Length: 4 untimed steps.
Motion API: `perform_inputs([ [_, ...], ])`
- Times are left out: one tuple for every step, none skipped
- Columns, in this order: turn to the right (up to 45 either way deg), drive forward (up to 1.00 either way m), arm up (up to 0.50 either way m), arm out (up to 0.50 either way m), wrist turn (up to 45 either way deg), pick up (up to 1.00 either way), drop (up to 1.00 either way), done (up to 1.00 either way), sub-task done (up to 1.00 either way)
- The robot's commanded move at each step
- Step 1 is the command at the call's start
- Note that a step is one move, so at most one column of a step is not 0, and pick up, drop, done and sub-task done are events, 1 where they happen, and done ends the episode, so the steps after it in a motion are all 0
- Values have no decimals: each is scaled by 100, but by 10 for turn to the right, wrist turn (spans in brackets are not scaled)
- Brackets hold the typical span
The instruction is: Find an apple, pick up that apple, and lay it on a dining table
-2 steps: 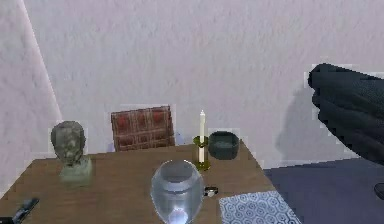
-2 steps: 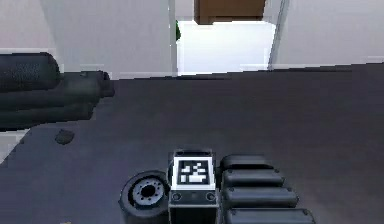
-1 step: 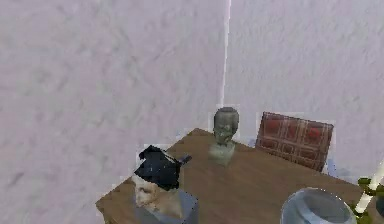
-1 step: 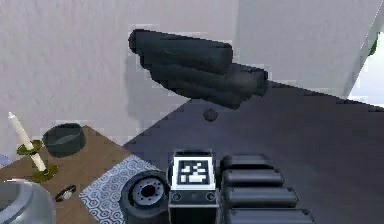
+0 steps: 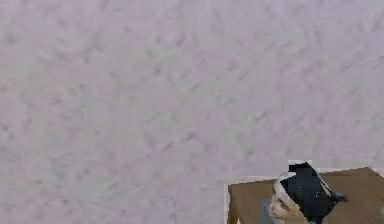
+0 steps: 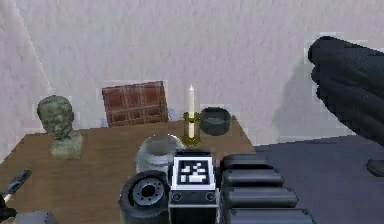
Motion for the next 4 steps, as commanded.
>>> perform_inputs([
  [-150,0,0,0,0,0,0,0,0],
  [0,0,0,32,0,0,0,0,0],
  [0,0,0,0,450,0,0,0,0],
  [0,0,0,0,450,0,0,0,0],
])
